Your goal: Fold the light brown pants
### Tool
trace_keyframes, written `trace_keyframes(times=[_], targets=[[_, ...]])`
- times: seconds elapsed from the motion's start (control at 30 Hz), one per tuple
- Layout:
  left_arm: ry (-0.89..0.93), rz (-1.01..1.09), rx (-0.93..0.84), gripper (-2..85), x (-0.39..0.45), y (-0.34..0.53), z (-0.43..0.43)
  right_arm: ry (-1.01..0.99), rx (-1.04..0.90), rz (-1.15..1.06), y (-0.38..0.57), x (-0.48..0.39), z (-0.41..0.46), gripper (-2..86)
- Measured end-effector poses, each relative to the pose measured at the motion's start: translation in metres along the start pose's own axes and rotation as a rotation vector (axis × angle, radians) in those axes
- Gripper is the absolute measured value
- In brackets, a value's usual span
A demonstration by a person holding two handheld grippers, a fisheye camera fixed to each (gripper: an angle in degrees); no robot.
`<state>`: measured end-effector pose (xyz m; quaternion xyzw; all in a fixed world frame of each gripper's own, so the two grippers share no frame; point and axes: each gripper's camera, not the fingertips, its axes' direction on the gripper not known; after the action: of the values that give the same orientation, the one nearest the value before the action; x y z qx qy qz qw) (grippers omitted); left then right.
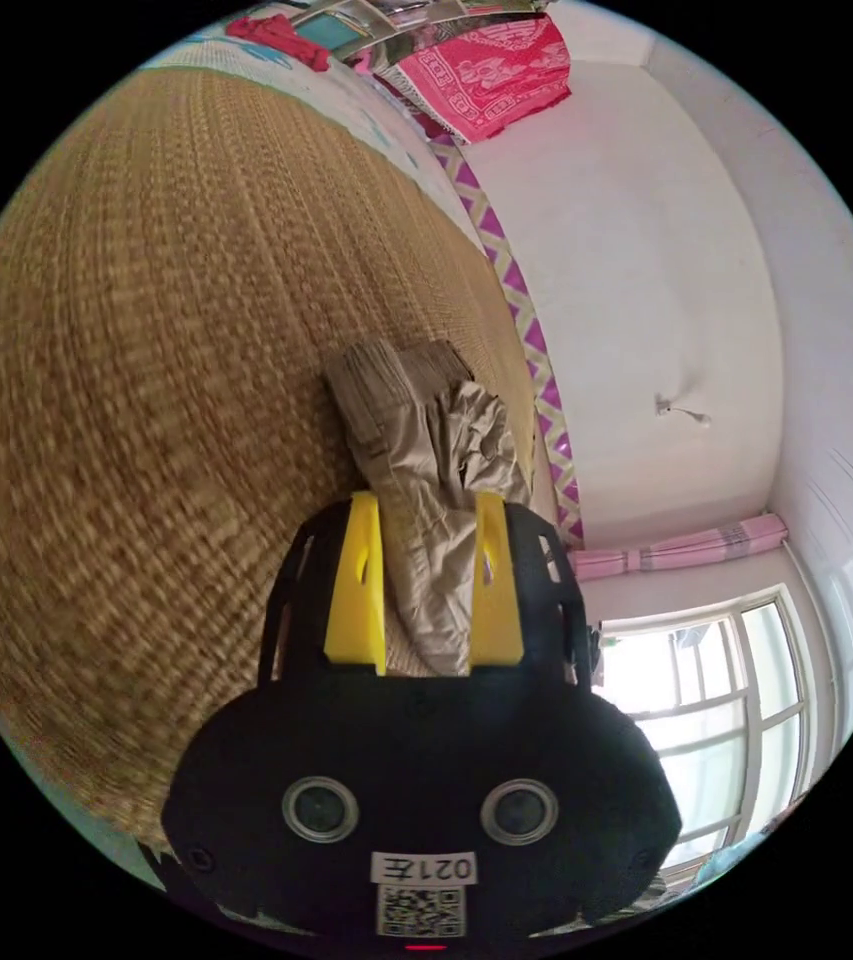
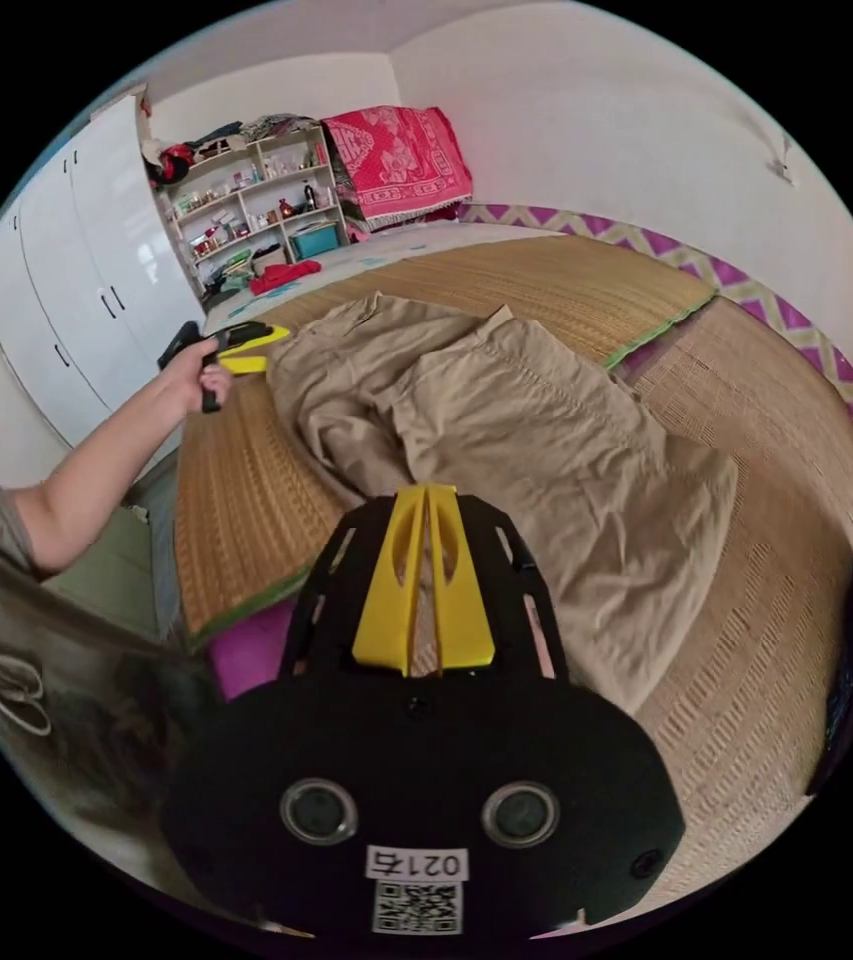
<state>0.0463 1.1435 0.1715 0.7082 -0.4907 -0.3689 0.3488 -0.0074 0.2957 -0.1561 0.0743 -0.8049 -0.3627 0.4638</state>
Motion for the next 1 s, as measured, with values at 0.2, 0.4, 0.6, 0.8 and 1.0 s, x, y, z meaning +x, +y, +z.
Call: trace_keyframes(times=[0.2, 0.4, 0.6, 0.8, 1.0], targets=[[0.022, -0.027, 0.032, 1.1, 0.064, -0.007, 0.024, -0.050, 0.025, 0.166, 0.143, 0.040, -0.061, 8.3], [-0.060, 0.398, 0.102, -0.8, 0.312, 0.051, -0.005, -0.047, 0.164, 0.418, 0.280, 0.089, -0.128, 10.1], [-0.344, 1.170, 0.167, -0.4, 0.643, 0.291, 0.078, -0.080, 0.254, 0.519, 0.367, 0.124, -0.149, 11.1], [-0.499, 1.722, -0.006, 1.1, 0.742, 0.588, 0.278, -0.133, 0.275, 0.577, 0.433, 0.148, -0.133, 11.4], [-0.885, 2.158, 0.066, 0.2, 0.667, 0.757, 0.396, -0.184, 0.270, 0.585, 0.480, 0.163, -0.118, 11.0]])
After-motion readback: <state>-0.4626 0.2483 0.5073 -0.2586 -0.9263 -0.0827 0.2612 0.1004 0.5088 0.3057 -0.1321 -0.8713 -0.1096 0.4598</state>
